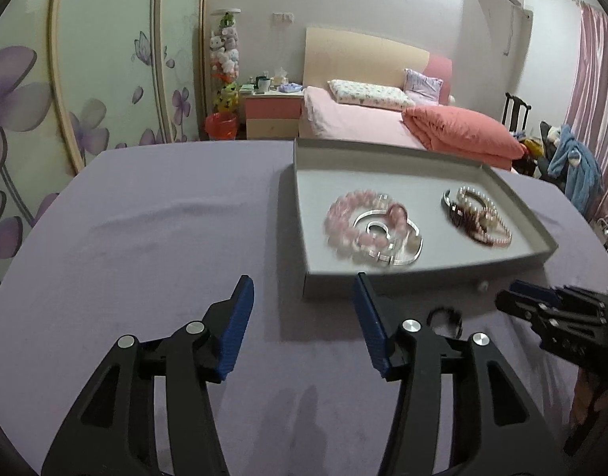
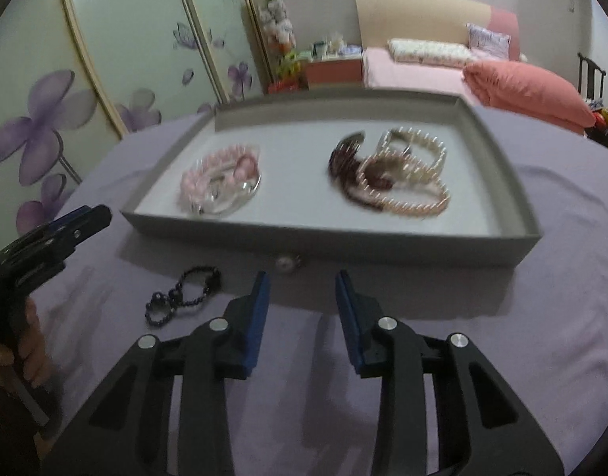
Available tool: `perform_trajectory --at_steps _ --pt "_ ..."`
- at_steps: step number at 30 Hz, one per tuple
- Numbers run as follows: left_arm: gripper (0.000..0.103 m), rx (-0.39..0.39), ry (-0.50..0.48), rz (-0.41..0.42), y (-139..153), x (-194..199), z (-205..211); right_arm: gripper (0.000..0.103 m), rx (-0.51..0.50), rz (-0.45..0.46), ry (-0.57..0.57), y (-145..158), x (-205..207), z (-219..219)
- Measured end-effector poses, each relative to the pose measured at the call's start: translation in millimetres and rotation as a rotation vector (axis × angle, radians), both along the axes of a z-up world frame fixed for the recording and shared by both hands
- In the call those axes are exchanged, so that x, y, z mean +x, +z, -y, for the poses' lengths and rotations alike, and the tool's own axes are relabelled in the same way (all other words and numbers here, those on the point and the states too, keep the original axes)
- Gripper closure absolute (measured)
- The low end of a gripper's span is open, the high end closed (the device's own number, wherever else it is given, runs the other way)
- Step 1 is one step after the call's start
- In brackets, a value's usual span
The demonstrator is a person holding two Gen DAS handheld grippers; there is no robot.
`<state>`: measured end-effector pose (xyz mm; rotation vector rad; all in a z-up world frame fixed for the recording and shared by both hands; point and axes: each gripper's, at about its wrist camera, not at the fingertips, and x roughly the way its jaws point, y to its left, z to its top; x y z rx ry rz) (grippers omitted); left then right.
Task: Organize jewelry
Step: 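Withdraw both tools from the tray toward the remaining jewelry, then grasp the white pearl earring with the right tool while the left tool grasps the black bead bracelet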
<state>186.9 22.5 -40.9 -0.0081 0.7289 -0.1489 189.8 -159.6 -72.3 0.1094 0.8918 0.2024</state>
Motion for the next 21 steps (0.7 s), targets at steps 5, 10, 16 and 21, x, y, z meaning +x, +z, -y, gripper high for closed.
perform_trajectory --at_steps 5,10,16,21 --pt "0.050 0.009 -0.009 0.007 -1.0 -7.6 -4.0 0.069 -0.055 -0.021 -0.025 -5.5 9.4 -17.6" --pt "0.049 0.013 -0.017 0.009 -3.8 -7.4 -1.7 0.074 -0.128 -0.008 -0.067 -6.7 16.4 -29.8" --pt "0.049 0.029 -0.048 0.011 -4.5 -10.5 10.1 0.087 -0.199 0.000 -0.088 -7.7 15.8 -36.2" --pt "0.047 0.048 -0.116 0.003 -5.5 -17.7 23.9 0.087 -0.196 -0.001 -0.070 -7.9 6.5 -27.9"
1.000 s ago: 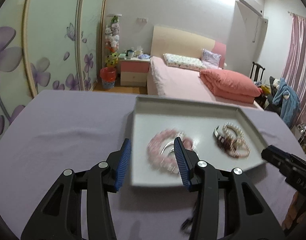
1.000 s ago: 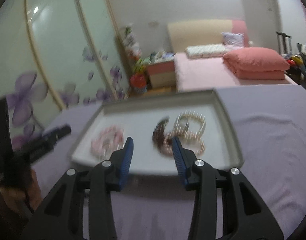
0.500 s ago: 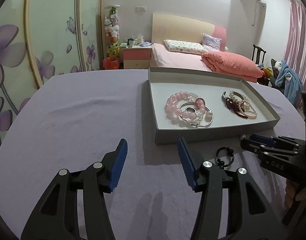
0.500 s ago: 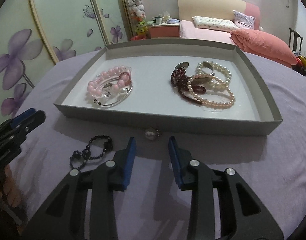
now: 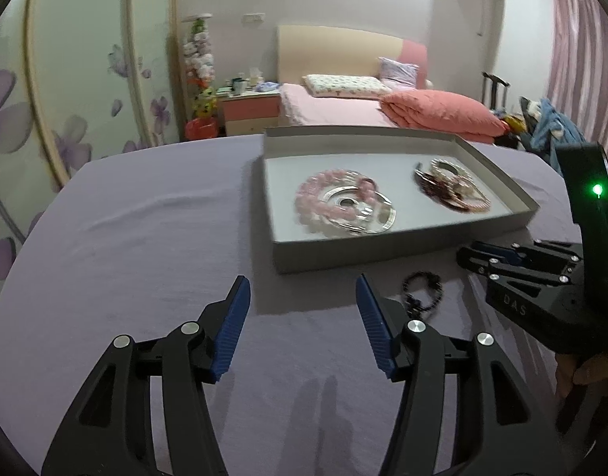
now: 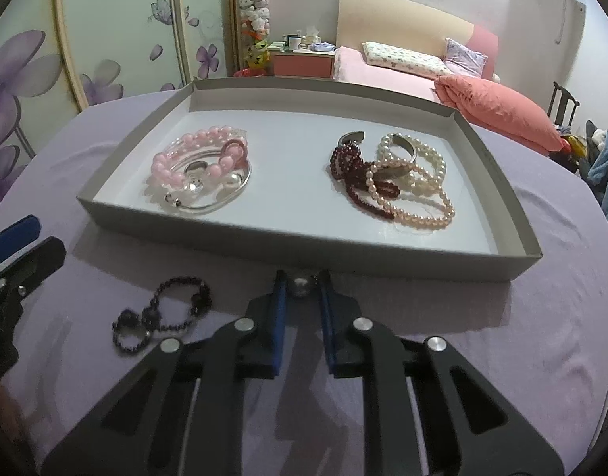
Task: Organize jewelry
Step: 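Grasp the white pearl earring with the right tool while the left tool grasps the black bead bracelet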
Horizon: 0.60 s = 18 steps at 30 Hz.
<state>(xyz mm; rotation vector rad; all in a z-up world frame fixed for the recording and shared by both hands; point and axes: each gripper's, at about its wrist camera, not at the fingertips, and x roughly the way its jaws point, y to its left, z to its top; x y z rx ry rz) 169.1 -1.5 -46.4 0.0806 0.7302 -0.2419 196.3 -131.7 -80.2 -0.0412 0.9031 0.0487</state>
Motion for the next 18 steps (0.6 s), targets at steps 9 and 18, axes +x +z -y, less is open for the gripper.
perform_trajectory --at_steps 9,18 --pt "0.047 0.085 -0.166 -0.045 -12.7 -6.3 55.8 0.087 0.047 0.001 -0.077 0.1 -19.8 51.2" --pt "0.057 0.152 -0.170 -0.098 -24.6 4.1 72.3 0.087 0.063 0.000 -0.054 0.1 -24.4 52.7"
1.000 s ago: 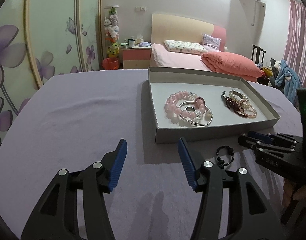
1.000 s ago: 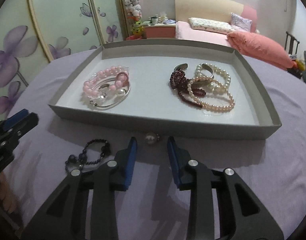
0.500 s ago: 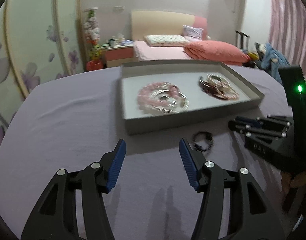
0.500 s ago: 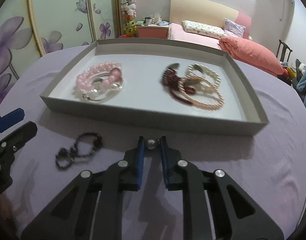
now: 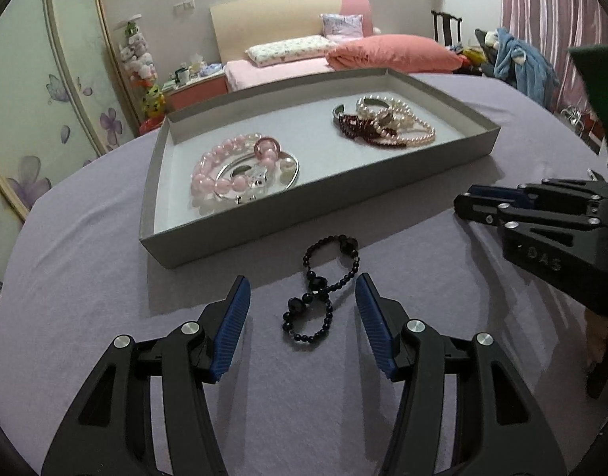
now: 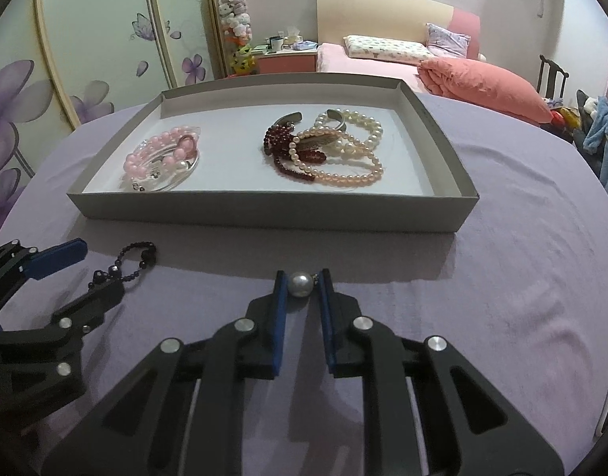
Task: Organize jewelry
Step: 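Grasp the white pearl earring with the right tool while the left tool grasps the black bead bracelet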
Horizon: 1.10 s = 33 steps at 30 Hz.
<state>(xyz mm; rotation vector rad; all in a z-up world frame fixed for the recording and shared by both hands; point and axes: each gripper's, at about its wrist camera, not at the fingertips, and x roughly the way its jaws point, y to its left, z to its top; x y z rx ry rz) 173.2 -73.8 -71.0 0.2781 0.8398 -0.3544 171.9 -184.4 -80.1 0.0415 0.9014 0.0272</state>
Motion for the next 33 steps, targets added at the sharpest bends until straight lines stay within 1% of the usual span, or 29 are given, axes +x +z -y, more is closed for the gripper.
perform_trajectory --at_steps 1,2,3,6,9,13,19,23,33 --pt "0.061 0.007 0.004 -0.013 -2.6 2.4 1.8 0.087 -0.001 0.000 0.003 0.0 0.0 -1.4" --pt "0.068 0.003 0.006 -0.012 -1.9 2.5 1.1 0.087 -0.001 0.000 0.008 0.0 -0.1 -2.6" --pt "0.074 0.018 0.019 -0.006 -2.3 2.6 0.0 0.087 0.000 0.000 0.013 0.2 -0.5 -3.6" --pt "0.081 0.042 0.069 0.003 -1.5 3.8 -10.8 0.087 -0.002 0.000 0.038 0.6 -4.3 -7.7" --pt "0.082 0.040 0.118 -0.001 -1.7 5.1 -25.0 0.087 -0.008 0.000 0.058 0.8 -5.9 -13.2" --pt "0.082 0.005 0.152 -0.013 -1.4 6.8 -39.3 0.086 0.001 -0.001 0.057 1.0 -5.8 -14.5" --pt "0.080 -0.012 0.158 -0.021 -1.1 8.5 -42.8 0.086 0.013 -0.002 0.056 0.2 -6.1 -12.5" --pt "0.077 -0.029 0.165 -0.028 -3.0 8.5 -45.9 0.086 0.013 -0.002 0.056 0.2 -6.1 -12.3" --pt "0.077 -0.030 0.165 -0.028 -3.0 8.3 -46.7 0.086 0.014 -0.003 0.056 0.1 -5.9 -12.3"
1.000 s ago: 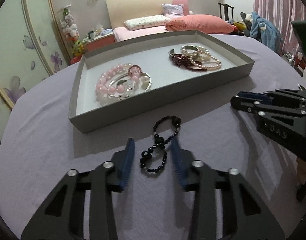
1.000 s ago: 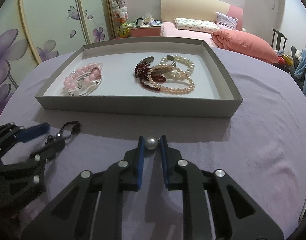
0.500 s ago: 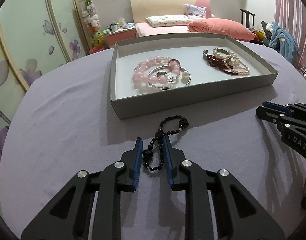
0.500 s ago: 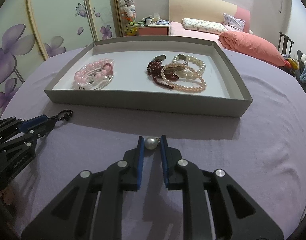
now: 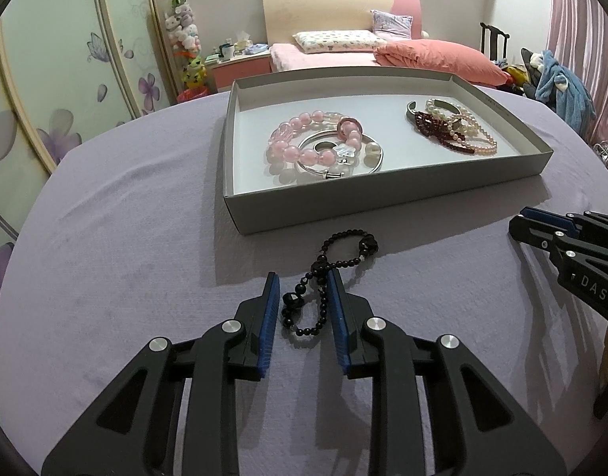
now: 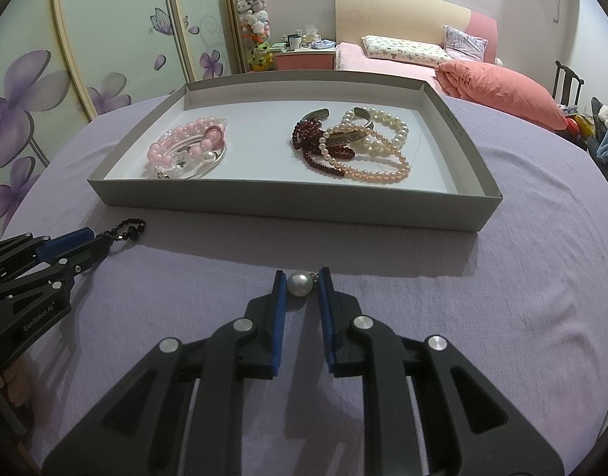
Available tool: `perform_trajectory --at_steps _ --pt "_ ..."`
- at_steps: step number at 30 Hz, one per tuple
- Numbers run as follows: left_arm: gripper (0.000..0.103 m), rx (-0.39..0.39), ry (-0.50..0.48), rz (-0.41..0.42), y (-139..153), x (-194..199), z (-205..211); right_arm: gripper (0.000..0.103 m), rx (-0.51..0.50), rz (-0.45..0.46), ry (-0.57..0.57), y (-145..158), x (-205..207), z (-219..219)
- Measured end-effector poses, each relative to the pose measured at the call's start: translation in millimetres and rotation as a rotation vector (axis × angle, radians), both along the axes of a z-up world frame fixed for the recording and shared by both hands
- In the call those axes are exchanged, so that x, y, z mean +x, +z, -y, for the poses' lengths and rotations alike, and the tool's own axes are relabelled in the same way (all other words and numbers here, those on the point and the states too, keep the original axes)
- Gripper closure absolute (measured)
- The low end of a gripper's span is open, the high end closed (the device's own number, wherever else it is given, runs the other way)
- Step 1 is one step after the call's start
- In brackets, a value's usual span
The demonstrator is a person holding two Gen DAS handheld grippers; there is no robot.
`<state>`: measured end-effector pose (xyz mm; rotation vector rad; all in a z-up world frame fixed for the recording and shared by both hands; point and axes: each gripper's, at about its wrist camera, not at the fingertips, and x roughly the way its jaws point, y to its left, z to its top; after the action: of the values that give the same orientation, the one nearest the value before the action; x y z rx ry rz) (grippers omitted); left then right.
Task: Organize jewelry
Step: 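Grasp the white pearl earring with the right tool while the left tool grasps the black bead bracelet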
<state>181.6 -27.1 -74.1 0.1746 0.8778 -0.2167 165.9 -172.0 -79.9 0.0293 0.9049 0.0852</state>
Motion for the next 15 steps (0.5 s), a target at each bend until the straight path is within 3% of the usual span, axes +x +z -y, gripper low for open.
perform_trajectory --at_steps 15 --pt "0.077 0.000 0.000 0.000 0.0 0.1 0.4 0.086 0.004 -0.001 0.001 0.3 -0.4 1.2"
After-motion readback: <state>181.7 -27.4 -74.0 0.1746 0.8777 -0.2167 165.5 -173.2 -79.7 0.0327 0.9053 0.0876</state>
